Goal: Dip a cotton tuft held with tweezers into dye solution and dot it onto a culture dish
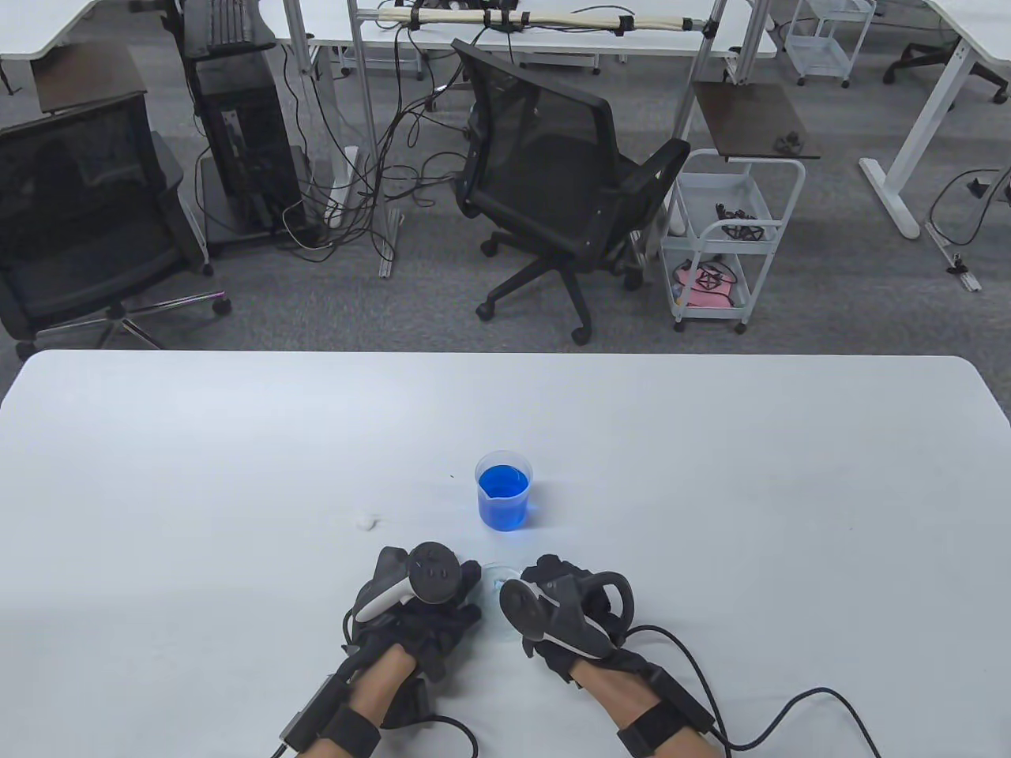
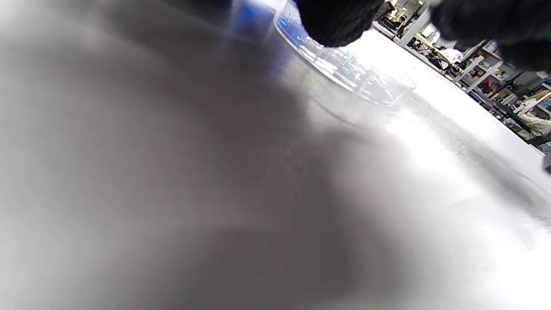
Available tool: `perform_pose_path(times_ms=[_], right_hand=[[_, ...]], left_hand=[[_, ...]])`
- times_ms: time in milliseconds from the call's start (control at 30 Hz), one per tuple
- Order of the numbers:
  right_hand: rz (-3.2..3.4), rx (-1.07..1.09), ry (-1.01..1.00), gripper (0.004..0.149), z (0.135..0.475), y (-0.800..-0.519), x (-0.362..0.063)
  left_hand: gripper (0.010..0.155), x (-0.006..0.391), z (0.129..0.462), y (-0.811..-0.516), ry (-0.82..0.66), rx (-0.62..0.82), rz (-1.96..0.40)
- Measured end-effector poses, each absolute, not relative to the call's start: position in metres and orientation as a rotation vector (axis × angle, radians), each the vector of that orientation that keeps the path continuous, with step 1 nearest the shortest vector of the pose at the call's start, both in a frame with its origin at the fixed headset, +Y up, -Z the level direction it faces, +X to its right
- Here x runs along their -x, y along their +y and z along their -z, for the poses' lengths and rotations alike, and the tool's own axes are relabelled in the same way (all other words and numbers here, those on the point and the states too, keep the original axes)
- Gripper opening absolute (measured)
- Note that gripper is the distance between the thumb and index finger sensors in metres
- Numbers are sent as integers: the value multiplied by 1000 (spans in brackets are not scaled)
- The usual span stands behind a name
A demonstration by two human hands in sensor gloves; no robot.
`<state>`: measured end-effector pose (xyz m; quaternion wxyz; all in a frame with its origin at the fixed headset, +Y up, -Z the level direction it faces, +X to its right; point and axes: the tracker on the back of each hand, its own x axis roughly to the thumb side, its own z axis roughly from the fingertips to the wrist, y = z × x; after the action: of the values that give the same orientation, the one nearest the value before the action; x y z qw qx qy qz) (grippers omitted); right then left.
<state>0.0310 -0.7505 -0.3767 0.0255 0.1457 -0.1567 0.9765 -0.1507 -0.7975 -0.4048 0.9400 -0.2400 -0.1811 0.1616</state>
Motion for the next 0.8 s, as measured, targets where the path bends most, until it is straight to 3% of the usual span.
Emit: perform_pose_path(times_ms=[467,800], right_hand=[[-3118,-485,-391,40,383,-776,-25],[-3017,-389,-504,41,380,-748,-44]], left_hand=[[65,151,405,-798,-369,490,-330],[65,151,405,-798,-368,490,-328]])
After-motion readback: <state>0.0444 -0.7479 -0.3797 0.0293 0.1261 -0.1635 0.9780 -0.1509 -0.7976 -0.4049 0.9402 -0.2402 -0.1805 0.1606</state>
